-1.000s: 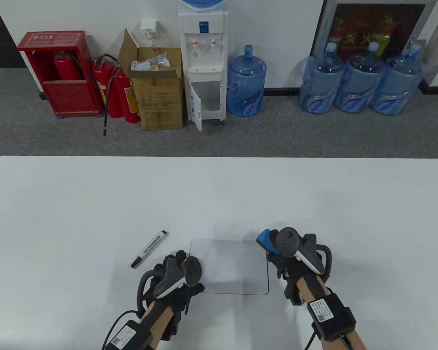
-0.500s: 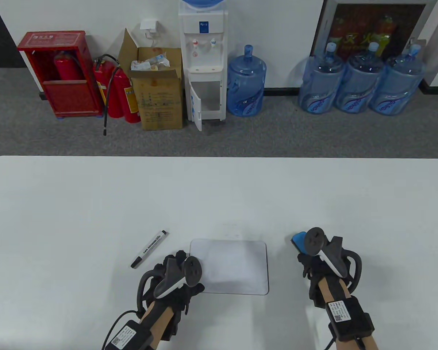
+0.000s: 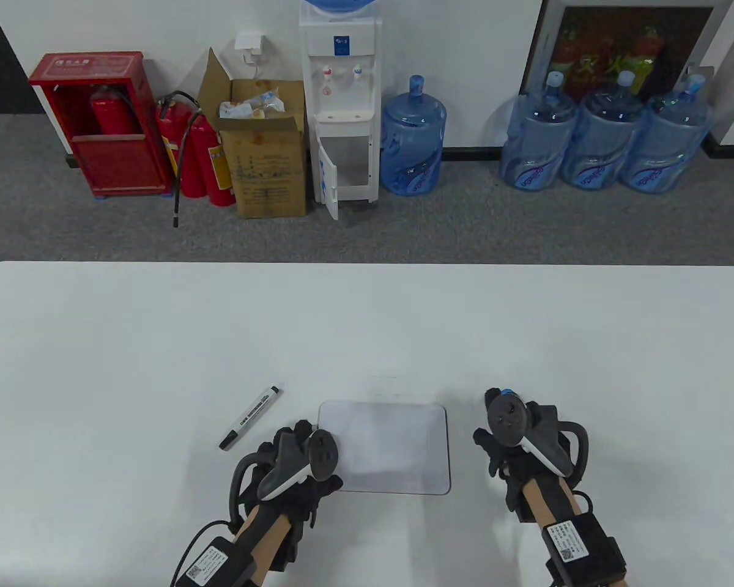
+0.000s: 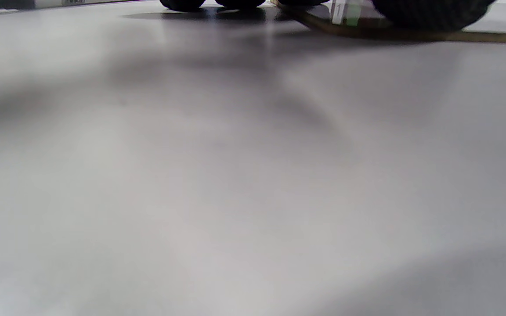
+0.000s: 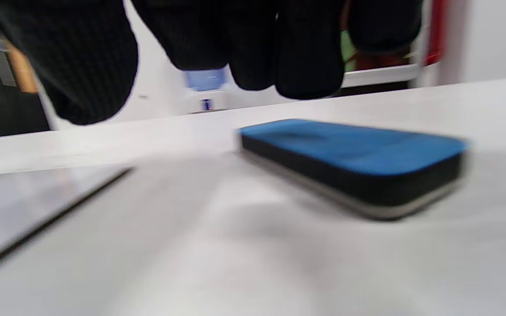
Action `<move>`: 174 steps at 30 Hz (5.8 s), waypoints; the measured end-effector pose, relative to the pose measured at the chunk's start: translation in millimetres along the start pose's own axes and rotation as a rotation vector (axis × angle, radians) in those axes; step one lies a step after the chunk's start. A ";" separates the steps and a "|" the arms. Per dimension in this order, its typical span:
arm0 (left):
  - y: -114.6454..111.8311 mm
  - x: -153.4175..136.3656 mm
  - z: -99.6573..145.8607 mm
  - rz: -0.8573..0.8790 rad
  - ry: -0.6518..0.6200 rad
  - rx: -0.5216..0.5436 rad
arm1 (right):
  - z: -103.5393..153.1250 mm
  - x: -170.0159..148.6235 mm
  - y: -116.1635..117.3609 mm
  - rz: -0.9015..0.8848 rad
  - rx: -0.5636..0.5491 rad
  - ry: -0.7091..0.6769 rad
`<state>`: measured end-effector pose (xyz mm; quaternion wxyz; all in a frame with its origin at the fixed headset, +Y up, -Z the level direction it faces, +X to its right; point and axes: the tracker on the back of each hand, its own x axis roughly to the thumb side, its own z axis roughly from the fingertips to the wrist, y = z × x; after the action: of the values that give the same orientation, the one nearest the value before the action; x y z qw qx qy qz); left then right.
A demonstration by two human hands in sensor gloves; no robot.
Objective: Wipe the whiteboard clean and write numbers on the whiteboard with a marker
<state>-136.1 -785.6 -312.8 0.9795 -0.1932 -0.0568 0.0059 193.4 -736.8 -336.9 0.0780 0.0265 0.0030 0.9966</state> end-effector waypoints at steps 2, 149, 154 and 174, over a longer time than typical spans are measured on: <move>0.0 0.0 -0.1 -0.001 0.000 -0.001 | 9.1 10.8 4.4 -0.051 0.001 -0.026; 25.3 -125.1 -12.4 -0.194 0.281 0.190 | 26.1 -17.3 27.2 -1.450 0.056 -0.054; 25.0 -126.8 -10.6 -0.172 0.279 0.185 | 25.8 -16.4 27.2 -1.442 0.054 -0.069; 70.0 -62.3 10.5 -0.049 0.083 0.200 | 25.8 -21.4 26.8 -1.430 0.048 -0.045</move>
<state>-198.4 -718.9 -336.4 0.9953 -0.0931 -0.0200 -0.0202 211.7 -766.5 -312.0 0.7117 0.0402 0.0401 0.7002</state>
